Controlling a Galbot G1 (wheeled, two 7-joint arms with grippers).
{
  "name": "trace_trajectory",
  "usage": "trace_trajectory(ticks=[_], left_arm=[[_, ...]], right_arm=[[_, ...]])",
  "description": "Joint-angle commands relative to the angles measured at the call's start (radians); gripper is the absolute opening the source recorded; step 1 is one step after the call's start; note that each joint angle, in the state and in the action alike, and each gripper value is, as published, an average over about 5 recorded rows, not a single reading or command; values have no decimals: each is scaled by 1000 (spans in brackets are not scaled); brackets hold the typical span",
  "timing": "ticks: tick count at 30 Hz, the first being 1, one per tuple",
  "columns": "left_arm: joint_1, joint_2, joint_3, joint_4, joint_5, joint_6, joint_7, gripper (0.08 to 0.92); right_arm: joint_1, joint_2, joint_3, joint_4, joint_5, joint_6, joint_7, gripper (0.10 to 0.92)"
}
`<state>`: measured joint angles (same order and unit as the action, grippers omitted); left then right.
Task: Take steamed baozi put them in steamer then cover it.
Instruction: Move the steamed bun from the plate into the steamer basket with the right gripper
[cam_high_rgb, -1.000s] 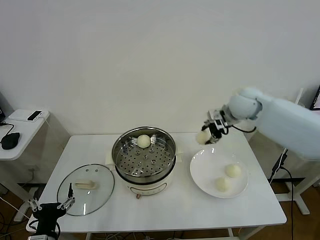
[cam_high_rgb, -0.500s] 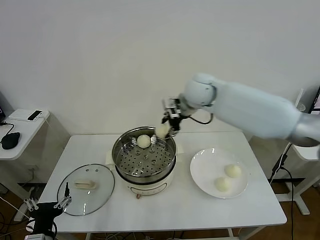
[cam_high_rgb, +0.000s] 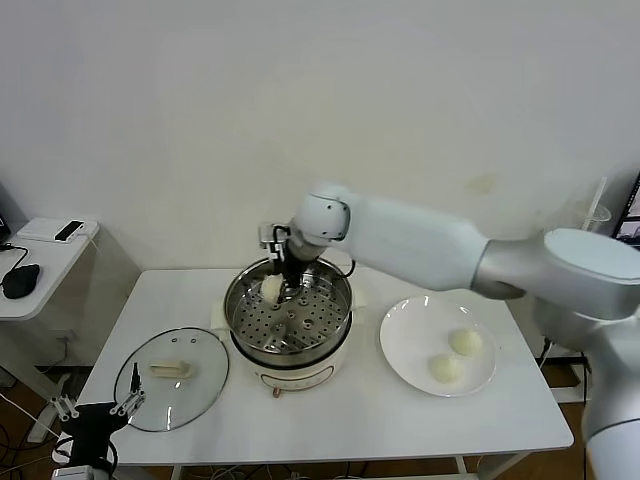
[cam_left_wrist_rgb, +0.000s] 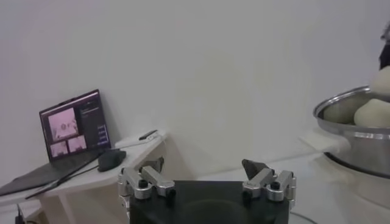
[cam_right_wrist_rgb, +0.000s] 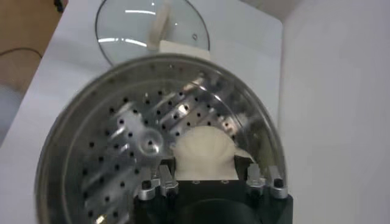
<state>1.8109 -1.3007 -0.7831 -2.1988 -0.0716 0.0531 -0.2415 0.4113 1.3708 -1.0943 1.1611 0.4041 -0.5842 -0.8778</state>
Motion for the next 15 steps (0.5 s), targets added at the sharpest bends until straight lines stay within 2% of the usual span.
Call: trace_trajectory(ticks=[1,15], left_arm=[[-3,0,-3,3,-1,-2,0,823],[1,1,-7,-4,-3,-6,-4,823]], right_arm=[[-67,130,3,-143,9,-35,39,605],[-100,167,4,-188,-12,-27,59,613]])
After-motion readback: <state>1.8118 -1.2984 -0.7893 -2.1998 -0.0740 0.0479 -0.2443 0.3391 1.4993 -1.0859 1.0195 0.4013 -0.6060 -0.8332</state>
